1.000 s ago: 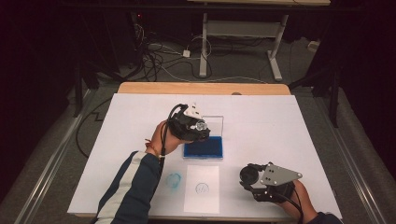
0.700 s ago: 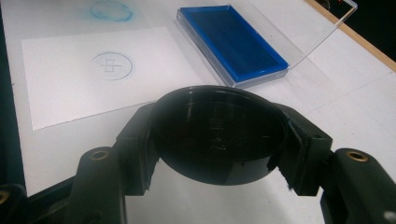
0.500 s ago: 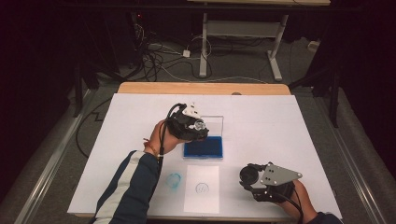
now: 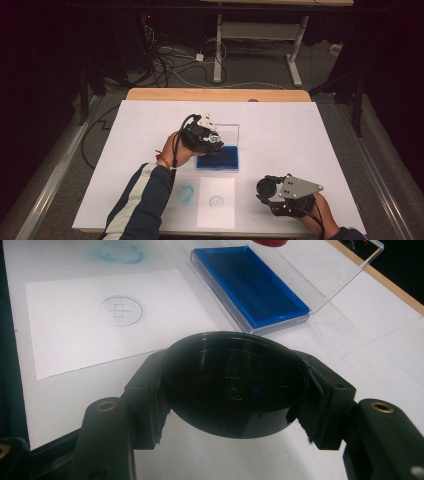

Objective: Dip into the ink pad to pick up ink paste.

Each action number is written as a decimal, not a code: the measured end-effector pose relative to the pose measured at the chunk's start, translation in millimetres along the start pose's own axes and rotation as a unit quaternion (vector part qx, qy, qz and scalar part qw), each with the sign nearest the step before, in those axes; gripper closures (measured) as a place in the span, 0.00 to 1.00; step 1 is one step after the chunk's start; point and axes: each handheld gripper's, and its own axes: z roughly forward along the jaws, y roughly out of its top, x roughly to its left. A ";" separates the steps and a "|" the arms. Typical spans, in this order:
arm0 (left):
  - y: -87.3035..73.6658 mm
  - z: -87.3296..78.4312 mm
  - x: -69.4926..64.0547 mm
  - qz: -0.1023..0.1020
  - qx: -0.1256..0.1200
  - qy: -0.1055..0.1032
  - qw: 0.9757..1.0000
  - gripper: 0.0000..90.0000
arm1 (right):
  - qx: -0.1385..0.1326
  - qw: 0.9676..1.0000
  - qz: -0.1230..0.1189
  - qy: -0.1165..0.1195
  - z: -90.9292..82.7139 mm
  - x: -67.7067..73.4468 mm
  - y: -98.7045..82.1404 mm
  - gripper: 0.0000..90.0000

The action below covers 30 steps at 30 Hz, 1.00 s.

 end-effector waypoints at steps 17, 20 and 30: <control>-16.2 29.3 -6.0 -0.014 -0.005 -0.020 1.000 0.60 | 0.003 1.000 -0.002 0.003 0.7 0.2 -0.8 0.43; -17.5 34.7 -8.4 -0.009 0.005 -0.020 1.000 0.60 | 0.003 1.000 -0.004 0.004 0.9 0.1 -0.9 0.43; -24.2 41.2 -7.2 -0.024 -0.005 -0.025 0.999 0.60 | 0.006 1.000 -0.003 0.005 1.7 0.3 -1.3 0.43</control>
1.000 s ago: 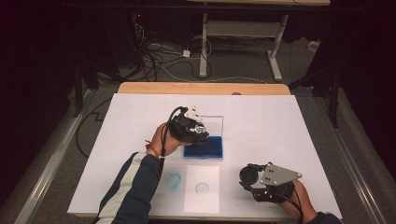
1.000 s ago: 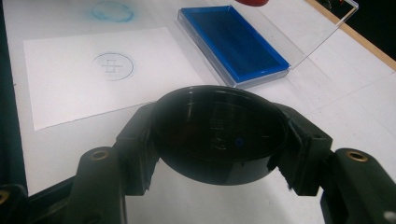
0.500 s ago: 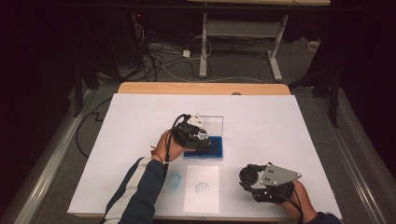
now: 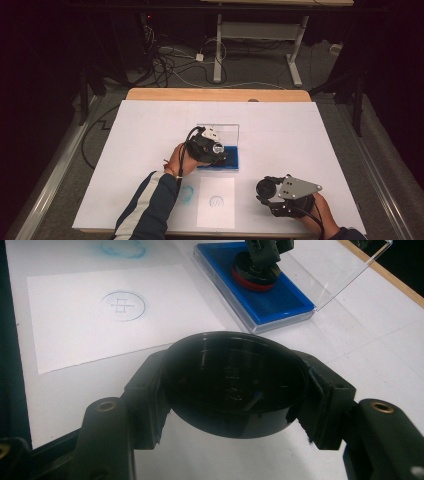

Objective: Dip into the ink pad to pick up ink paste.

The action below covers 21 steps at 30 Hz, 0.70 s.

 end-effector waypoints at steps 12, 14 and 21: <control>-4.6 3.2 5.1 -0.032 -0.012 -0.033 0.999 0.60 | 0.004 1.000 -0.001 0.001 1.0 1.1 0.6 0.43; -5.6 3.7 5.2 -0.033 -0.012 -0.035 0.999 0.60 | 0.004 1.000 -0.001 0.001 0.8 0.9 0.4 0.43; -3.3 5.7 -0.3 -0.013 0.001 0.002 1.000 0.62 | 0.002 1.000 0.000 -0.001 -0.3 1.0 0.2 0.43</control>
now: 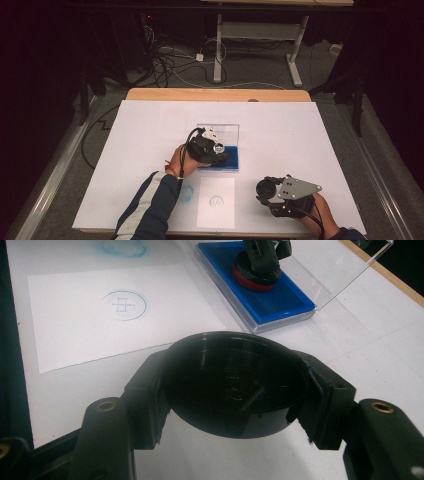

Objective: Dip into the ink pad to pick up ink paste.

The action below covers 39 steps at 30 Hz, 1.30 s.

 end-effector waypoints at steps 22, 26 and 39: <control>6.3 -6.6 -7.2 0.031 0.016 -0.002 0.999 0.60 | 0.002 1.000 0.000 0.005 1.2 0.0 -0.2 0.43; 7.9 -7.8 -7.8 0.032 0.013 0.000 0.999 0.60 | 0.002 1.000 0.000 0.005 1.1 -0.1 -0.1 0.43; 6.4 -11.3 -2.6 0.025 -0.007 -0.006 1.000 0.59 | 0.003 1.000 -0.002 0.007 1.2 -0.1 -0.3 0.42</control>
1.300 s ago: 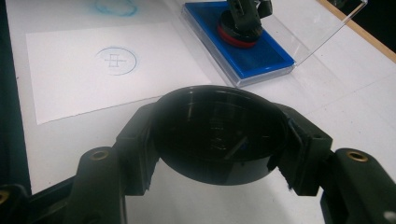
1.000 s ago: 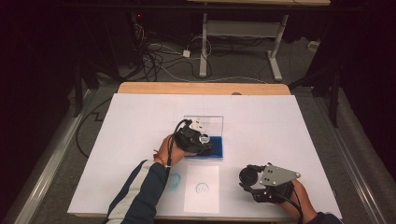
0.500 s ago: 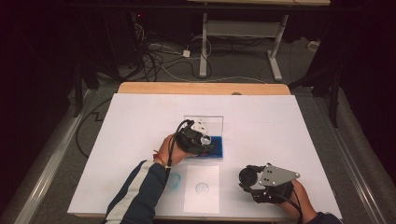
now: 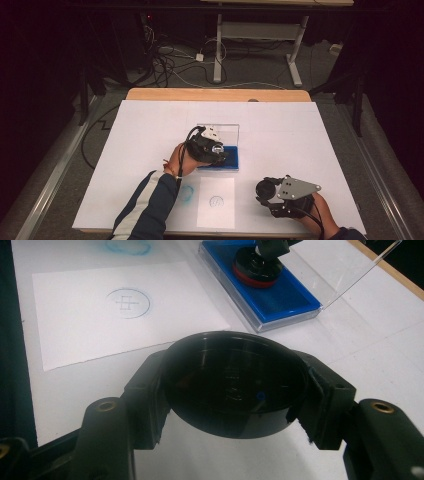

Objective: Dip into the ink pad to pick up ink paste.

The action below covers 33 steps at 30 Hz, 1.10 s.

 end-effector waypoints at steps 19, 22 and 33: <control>6.3 -9.8 -0.8 -0.001 0.003 0.028 1.000 0.60 | -0.003 1.000 0.006 -0.002 -0.2 -1.3 0.4 0.42; 7.3 -13.9 1.2 -0.006 -0.006 0.024 1.000 0.60 | -0.003 1.000 0.006 -0.002 -0.3 -1.5 0.6 0.42; 9.0 -24.5 2.2 -0.003 -0.014 0.024 1.000 0.60 | -0.009 1.000 0.010 -0.007 -1.7 -2.4 0.7 0.42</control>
